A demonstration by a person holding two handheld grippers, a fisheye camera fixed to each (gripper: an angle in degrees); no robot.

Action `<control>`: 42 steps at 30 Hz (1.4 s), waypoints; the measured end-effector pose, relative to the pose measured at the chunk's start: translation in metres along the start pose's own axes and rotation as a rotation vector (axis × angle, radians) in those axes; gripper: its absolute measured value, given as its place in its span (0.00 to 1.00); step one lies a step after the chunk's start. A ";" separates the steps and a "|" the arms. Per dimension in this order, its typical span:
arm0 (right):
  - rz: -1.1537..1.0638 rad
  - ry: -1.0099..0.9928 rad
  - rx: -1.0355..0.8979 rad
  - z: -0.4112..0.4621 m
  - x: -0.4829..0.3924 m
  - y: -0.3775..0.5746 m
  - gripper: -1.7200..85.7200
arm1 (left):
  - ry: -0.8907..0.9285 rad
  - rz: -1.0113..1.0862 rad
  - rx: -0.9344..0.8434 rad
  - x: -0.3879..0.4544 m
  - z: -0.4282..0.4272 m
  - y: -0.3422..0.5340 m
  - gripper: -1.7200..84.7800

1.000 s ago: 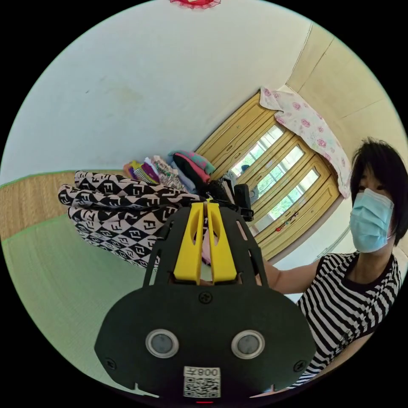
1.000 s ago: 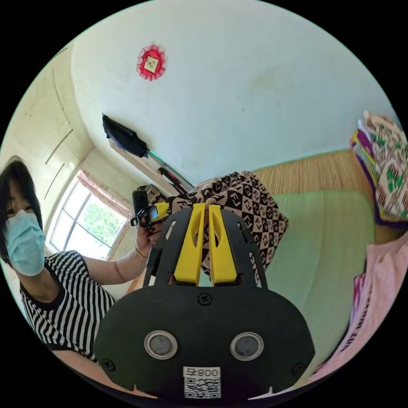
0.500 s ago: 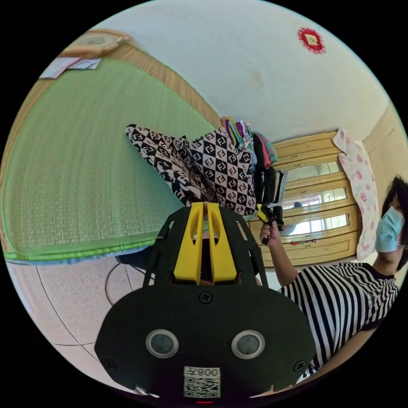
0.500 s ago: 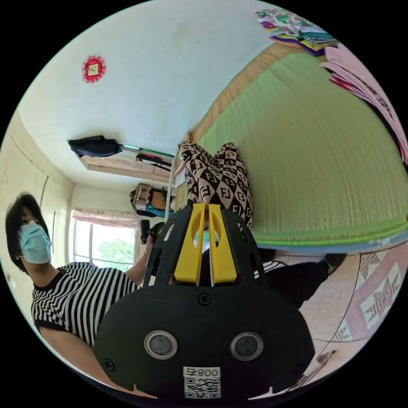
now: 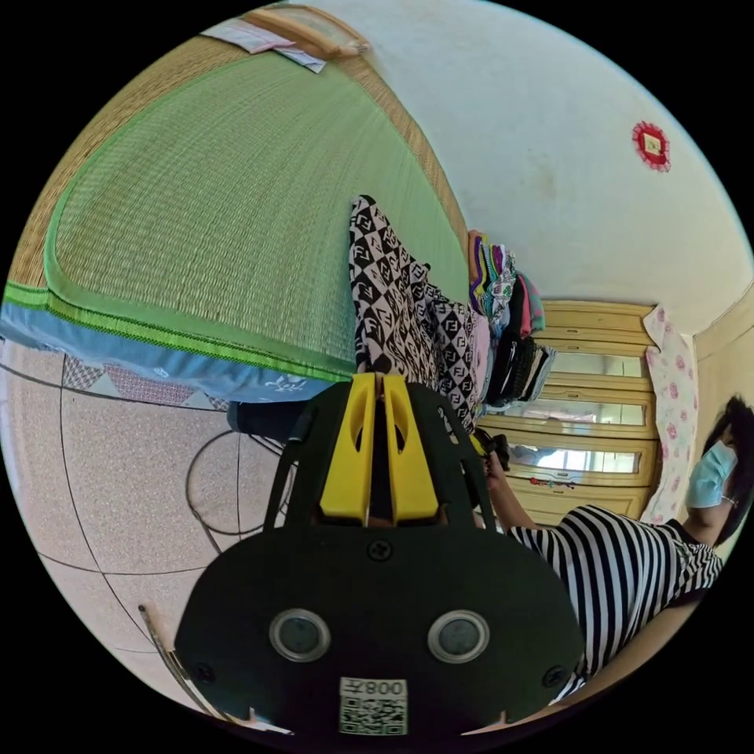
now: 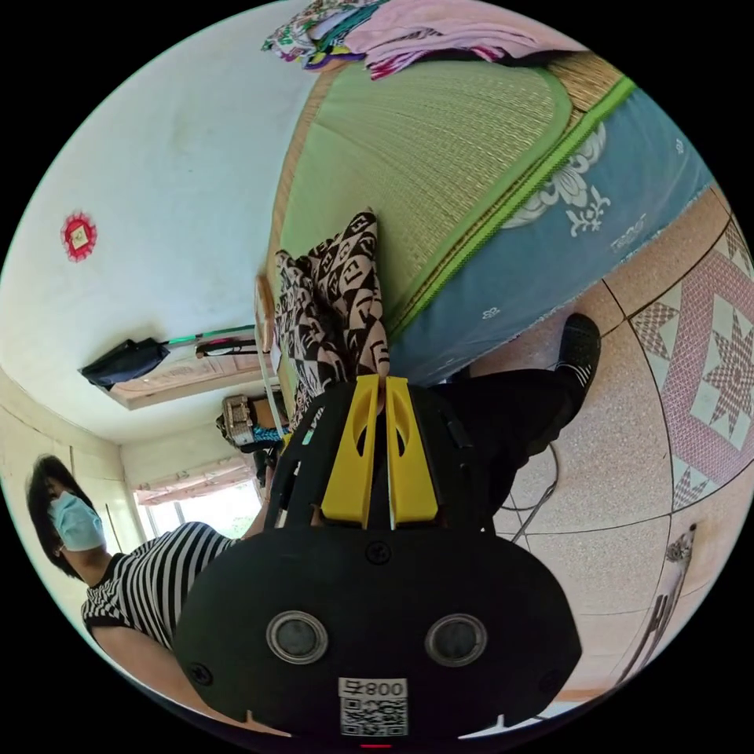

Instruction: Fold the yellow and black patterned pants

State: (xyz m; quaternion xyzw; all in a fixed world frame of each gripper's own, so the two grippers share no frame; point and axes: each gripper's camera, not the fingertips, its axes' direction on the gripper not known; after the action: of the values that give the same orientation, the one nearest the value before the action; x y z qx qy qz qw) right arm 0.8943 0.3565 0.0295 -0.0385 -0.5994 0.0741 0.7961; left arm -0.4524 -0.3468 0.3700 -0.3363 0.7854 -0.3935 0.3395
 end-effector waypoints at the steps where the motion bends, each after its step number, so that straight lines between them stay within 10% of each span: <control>1: 0.013 -0.004 0.011 0.003 0.003 -0.004 0.03 | -0.015 -0.003 0.004 0.000 -0.004 0.001 0.04; 15: -0.196 0.111 0.118 0.041 -0.054 -0.082 0.03 | -0.276 0.212 0.093 0.077 -0.015 -0.045 0.05; 32: -0.554 0.712 -0.206 0.236 -0.161 -0.161 0.11 | -0.556 0.597 -0.362 0.204 0.229 -0.166 0.09; 42: -0.589 0.731 -0.235 0.279 -0.163 -0.133 0.12 | -0.572 0.606 -0.367 0.225 0.260 -0.148 0.08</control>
State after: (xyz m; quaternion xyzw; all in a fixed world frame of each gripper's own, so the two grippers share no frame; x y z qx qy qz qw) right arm 0.5921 0.1910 -0.0278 0.0195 -0.2701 -0.2409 0.9320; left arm -0.3290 -0.6956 0.3150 -0.2412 0.7798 -0.0220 0.5773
